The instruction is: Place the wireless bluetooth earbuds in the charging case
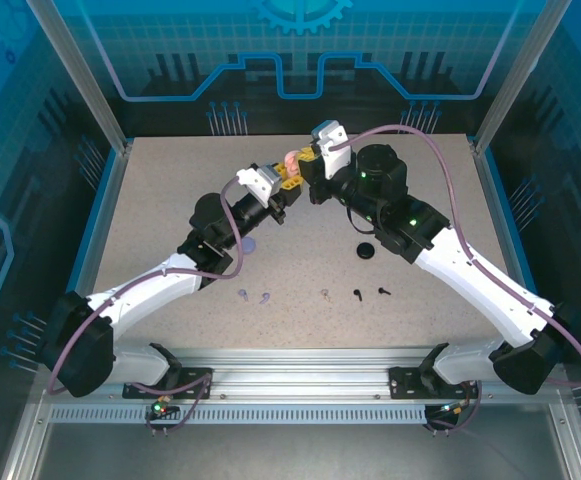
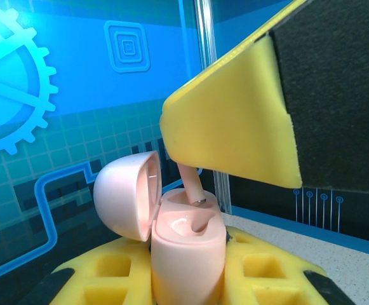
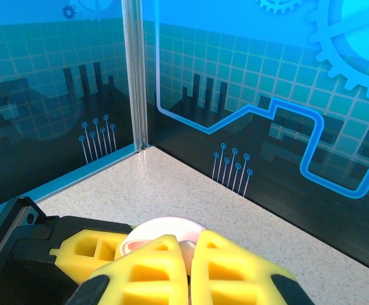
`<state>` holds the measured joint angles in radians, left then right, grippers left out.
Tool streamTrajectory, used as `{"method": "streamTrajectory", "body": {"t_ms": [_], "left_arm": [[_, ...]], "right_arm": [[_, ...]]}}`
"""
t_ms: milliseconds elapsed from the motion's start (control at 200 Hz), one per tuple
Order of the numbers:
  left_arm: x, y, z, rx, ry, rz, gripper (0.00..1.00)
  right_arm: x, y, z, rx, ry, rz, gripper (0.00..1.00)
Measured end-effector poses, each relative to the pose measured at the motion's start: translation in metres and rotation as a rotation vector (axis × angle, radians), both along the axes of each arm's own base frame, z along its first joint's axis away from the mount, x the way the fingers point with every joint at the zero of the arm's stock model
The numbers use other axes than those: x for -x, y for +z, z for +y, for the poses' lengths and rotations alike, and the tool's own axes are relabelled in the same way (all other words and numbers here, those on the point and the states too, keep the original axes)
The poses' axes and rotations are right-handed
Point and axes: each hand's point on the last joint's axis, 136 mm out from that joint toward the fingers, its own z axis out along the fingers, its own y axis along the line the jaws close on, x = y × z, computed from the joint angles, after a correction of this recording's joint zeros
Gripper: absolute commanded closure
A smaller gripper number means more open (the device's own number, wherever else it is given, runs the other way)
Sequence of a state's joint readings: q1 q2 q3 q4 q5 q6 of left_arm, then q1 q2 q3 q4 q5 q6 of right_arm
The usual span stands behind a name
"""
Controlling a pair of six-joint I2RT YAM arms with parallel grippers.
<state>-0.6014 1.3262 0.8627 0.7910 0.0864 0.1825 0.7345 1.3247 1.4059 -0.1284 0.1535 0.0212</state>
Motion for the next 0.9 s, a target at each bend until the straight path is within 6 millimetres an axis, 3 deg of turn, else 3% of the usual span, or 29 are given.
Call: {"method": "streamTrajectory", "body": {"t_ms": [245,595,900], "left_arm": [[0.0,-0.001,0.0,-0.002,0.0,0.003,1.0],[-0.003,-0.008,-0.001,-0.006,-0.002,0.048,1.0],[-0.003,-0.006,-0.003,-0.005,-0.011,0.05,1.0]], "right_arm": [[0.0,-0.002,0.0,-0.001,0.001,0.001,0.98],[-0.002,-0.019,0.001,0.012,-0.002,0.018,1.0],[0.0,-0.017,0.0,0.014,0.001,0.004,1.0]]}}
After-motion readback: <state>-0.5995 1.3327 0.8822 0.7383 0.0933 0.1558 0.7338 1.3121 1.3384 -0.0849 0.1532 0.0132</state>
